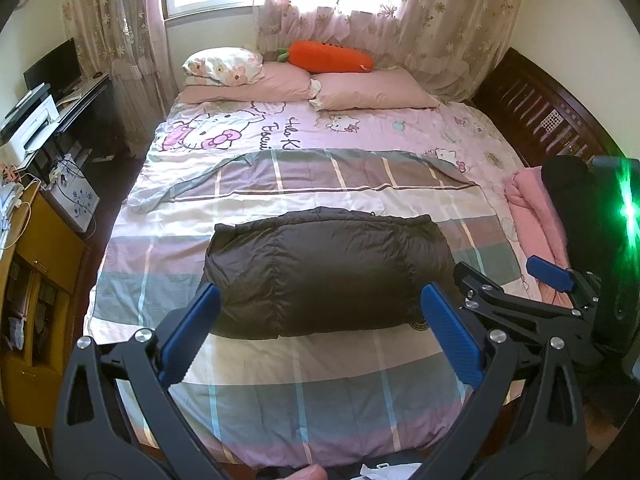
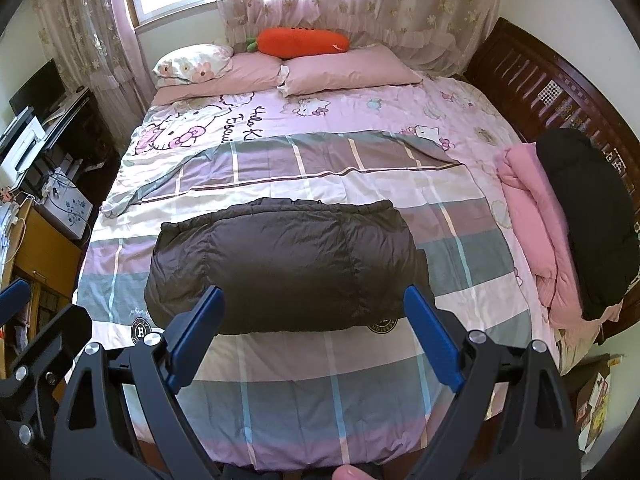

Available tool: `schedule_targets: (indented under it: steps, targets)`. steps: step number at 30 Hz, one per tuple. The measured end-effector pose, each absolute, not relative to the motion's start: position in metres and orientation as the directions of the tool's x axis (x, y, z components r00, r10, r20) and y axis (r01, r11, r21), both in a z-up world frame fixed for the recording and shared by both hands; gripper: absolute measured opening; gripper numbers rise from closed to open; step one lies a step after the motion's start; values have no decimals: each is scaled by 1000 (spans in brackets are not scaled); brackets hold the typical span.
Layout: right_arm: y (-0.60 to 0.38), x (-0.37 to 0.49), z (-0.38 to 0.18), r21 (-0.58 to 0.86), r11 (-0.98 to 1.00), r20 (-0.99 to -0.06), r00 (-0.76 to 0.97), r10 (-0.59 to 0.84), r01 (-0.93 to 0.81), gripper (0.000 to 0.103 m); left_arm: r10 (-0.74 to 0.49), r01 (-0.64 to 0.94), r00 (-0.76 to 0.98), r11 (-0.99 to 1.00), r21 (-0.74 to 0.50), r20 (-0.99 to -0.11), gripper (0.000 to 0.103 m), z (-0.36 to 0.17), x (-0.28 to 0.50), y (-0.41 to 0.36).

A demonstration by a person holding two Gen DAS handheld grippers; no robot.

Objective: Fold large clothes

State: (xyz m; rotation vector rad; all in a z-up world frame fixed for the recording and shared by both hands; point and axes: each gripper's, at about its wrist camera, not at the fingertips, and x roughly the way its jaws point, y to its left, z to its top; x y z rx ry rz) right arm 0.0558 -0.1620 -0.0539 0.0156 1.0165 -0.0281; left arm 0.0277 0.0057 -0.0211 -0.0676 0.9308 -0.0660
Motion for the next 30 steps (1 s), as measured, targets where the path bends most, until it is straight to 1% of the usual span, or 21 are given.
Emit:
schedule_targets:
  steps: [30]
  targets:
    - [-165,56,-61,-12,1000,-854,519,-24,27,91,-99,55,589,995,-83,-802,101,-26,30,5]
